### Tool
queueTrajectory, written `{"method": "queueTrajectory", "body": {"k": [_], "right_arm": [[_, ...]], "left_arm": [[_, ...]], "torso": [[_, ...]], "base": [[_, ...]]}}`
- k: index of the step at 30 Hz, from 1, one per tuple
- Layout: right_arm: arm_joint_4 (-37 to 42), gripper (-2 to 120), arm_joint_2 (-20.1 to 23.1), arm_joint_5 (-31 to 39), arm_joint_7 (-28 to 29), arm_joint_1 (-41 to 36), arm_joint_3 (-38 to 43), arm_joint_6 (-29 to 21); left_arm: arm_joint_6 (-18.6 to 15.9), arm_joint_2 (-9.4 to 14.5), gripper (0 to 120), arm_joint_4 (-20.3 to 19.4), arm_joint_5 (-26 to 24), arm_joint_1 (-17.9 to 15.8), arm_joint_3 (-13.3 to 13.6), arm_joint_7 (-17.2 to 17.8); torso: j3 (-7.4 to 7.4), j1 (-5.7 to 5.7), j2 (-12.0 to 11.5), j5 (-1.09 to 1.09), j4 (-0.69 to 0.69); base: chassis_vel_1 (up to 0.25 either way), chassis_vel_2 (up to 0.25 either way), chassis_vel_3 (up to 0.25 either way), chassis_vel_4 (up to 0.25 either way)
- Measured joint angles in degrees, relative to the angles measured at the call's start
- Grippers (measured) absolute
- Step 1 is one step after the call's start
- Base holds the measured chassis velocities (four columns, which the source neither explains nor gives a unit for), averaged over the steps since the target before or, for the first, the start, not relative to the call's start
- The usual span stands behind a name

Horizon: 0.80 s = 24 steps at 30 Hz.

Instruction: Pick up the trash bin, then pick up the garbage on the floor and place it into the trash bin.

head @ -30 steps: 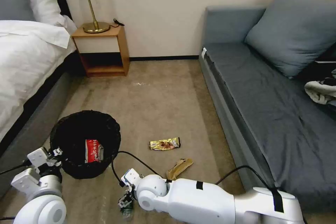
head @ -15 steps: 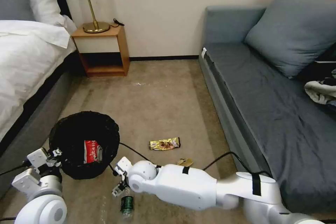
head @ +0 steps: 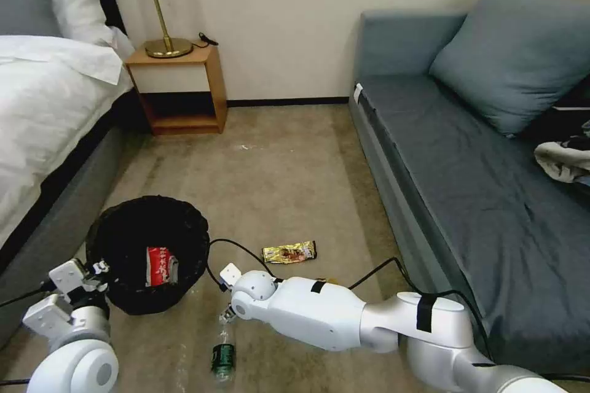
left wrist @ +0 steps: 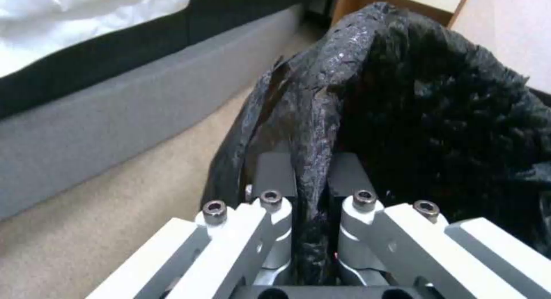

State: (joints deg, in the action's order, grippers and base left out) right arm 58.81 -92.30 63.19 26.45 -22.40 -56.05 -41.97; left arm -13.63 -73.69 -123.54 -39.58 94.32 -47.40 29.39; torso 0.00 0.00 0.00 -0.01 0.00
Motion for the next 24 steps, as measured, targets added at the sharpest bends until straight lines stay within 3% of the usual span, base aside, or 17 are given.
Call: {"method": "queueTrajectory", "body": {"k": [13,24], "right_arm": [[11.96,100,1.13,7.58,5.05,0.48,-3.72,-0.09],[10.35,100,0.23,7.5,7.42,-1.79,-6.0,-0.12]], "left_arm": [[-0.01,-0.01,6,0.42,0.0,-0.5,0.23,-0.01],[0.01,-0.3,6,0.03,0.04,-0.19,0.16,-0.01]], "torso": [[0.0,0.0,0.0,0.01,0.0],[0.0,0.0,0.0,0.01,0.0]], "base": [[0.0,0.0,0.0,0.0],[0.0,0.0,0.0,0.0]]}}
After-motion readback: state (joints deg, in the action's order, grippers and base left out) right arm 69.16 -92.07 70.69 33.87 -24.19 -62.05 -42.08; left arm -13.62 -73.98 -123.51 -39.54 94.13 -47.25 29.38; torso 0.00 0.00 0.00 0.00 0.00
